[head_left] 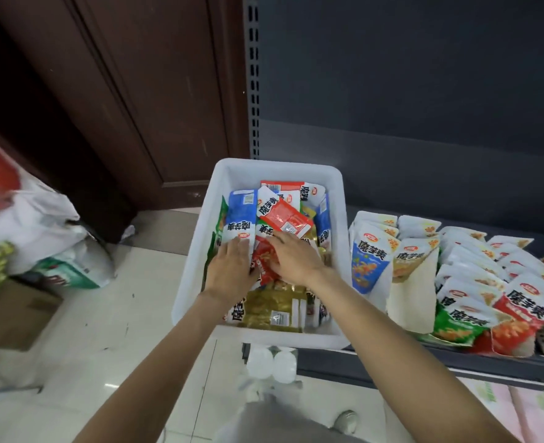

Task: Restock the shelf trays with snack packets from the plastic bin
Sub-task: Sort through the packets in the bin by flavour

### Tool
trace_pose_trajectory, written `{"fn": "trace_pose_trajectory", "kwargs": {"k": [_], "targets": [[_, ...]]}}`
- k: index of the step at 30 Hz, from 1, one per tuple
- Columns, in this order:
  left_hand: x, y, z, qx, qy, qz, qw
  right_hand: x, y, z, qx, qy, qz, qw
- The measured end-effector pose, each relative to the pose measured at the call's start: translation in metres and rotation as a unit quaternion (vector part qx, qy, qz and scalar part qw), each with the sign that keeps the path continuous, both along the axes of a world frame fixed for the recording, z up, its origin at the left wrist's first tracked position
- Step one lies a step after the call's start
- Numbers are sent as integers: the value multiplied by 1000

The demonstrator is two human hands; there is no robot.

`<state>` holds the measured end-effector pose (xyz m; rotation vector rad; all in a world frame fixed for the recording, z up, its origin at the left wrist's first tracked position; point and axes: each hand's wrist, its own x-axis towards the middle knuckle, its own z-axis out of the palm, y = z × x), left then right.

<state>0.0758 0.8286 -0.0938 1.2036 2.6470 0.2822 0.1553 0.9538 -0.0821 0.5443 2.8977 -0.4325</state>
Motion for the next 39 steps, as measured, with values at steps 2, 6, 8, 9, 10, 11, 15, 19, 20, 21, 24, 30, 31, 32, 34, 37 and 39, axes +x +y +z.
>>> {"fn": "trace_pose_trajectory", "kwargs": {"k": [2, 6, 8, 9, 10, 11, 15, 19, 20, 21, 24, 30, 31, 32, 34, 37, 39], "targets": [[-4, 3, -2, -26, 19, -6, 999, 1, 3, -6, -5, -26, -3, 1000], [-19, 14, -7, 2, 76, -7, 997, 6, 4, -15, -14, -26, -5, 1000], [-26, 25, -7, -16, 46, 5, 999, 8, 2, -15, -9, -24, -7, 1000], [-29, 31, -8, -32, 19, 15, 999, 8, 1, -14, -10, -21, -10, 1000], [-32, 35, -9, -42, -4, 26, 999, 9, 0, -12, -12, -20, -12, 1000], [-33, 37, -9, -43, -15, 34, 998, 10, -1, -10, -15, -20, -13, 1000], [-24, 30, -3, 59, 29, 56, 996, 23, -1, -2, -51, 16, -49, 997], [-5, 9, 21, 217, 50, 99, 970, 43, -2, 15, -119, 112, -100, 981], [2, 3, 32, 279, 43, 119, 952, 49, -2, 22, -133, 153, -109, 973], [10, -2, 44, 341, 22, 143, 929, 54, -2, 28, -150, 194, -117, 962], [34, -4, 75, 456, -108, 200, 861, 68, -2, 47, -207, 283, -147, 925], [54, 7, 80, 461, -240, 118, 846, 98, 3, 75, -169, 291, -100, 936], [60, 10, 84, 463, -249, 98, 845, 105, 5, 80, -175, 277, -99, 940], [67, 14, 90, 467, -259, 78, 842, 112, 7, 83, -169, 272, -93, 943], [83, 24, 106, 479, -290, 40, 828, 129, 13, 87, -121, 309, -92, 939], [96, 41, 119, 492, -317, 5, 811, 157, 28, 85, -85, 410, -183, 889], [97, 53, 109, 448, -283, -13, 848, 171, 39, 80, -122, 471, -275, 829]]}}
